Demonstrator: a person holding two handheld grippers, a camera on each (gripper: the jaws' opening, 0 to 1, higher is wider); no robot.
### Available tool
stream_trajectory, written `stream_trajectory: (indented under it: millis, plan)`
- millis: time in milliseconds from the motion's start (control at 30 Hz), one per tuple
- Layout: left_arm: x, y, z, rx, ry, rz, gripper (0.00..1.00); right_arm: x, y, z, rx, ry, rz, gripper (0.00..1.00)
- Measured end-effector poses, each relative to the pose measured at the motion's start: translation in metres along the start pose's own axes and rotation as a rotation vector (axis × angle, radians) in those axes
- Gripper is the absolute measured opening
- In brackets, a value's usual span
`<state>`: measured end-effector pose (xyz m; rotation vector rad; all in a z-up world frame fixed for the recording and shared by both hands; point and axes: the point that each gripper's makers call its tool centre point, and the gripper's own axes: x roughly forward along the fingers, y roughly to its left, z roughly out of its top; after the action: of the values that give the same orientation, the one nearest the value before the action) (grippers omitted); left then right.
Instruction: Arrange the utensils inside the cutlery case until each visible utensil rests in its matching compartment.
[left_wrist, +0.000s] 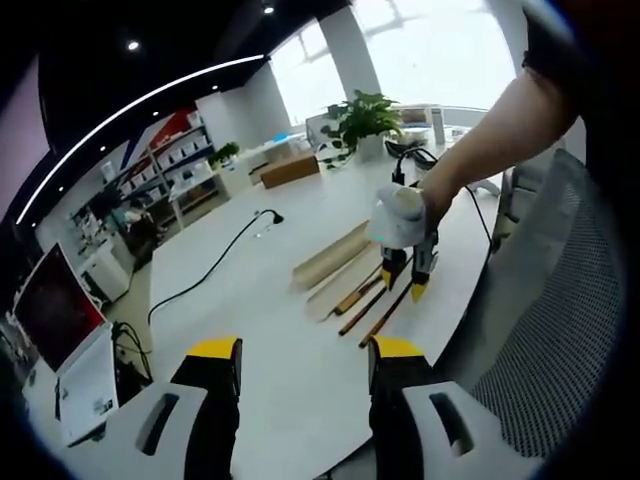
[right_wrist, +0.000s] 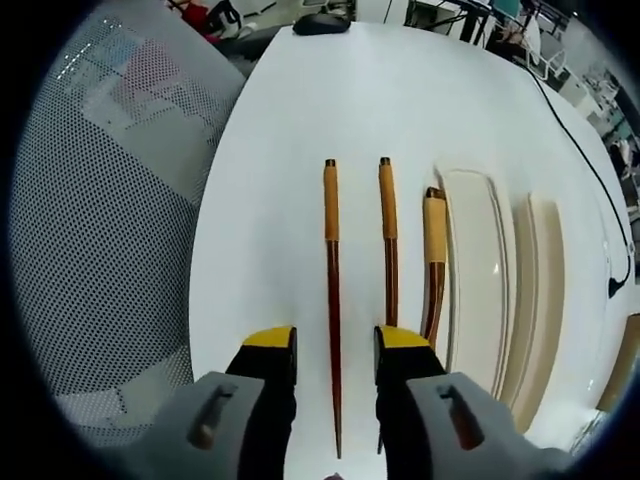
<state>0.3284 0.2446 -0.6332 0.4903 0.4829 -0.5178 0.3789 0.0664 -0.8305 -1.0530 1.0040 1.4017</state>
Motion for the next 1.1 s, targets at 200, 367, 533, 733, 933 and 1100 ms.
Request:
stream_trajectory:
  millis: [200, 367, 533, 733, 933, 1100]
  plan:
    - [0.000, -0.002, 0.000, 0.004, 0.003, -0.008, 0.52, 0.001, -0.001, 0.000, -0.017, 0.016, -0.013, 0.25]
    - [0.001, -0.003, 0.000, 0.010, 0.005, -0.012, 0.52, 0.001, -0.001, 0.000, -0.016, 0.012, -0.016, 0.25]
    - [0.001, -0.005, 0.000, 0.015, 0.007, -0.016, 0.52, 0.001, -0.001, 0.000, -0.019, 0.012, -0.011, 0.25]
    - [0.003, -0.010, -0.002, 0.036, 0.022, -0.034, 0.52, 0.001, -0.003, 0.001, 0.000, 0.031, -0.023, 0.22]
    - [0.002, -0.010, -0.002, 0.042, 0.023, -0.034, 0.51, 0.001, 0.002, 0.001, -0.004, 0.024, -0.018, 0.17]
    - [0.002, -0.009, -0.001, 0.041, 0.020, -0.032, 0.51, 0.001, 0.004, 0.001, -0.005, 0.030, -0.013, 0.13]
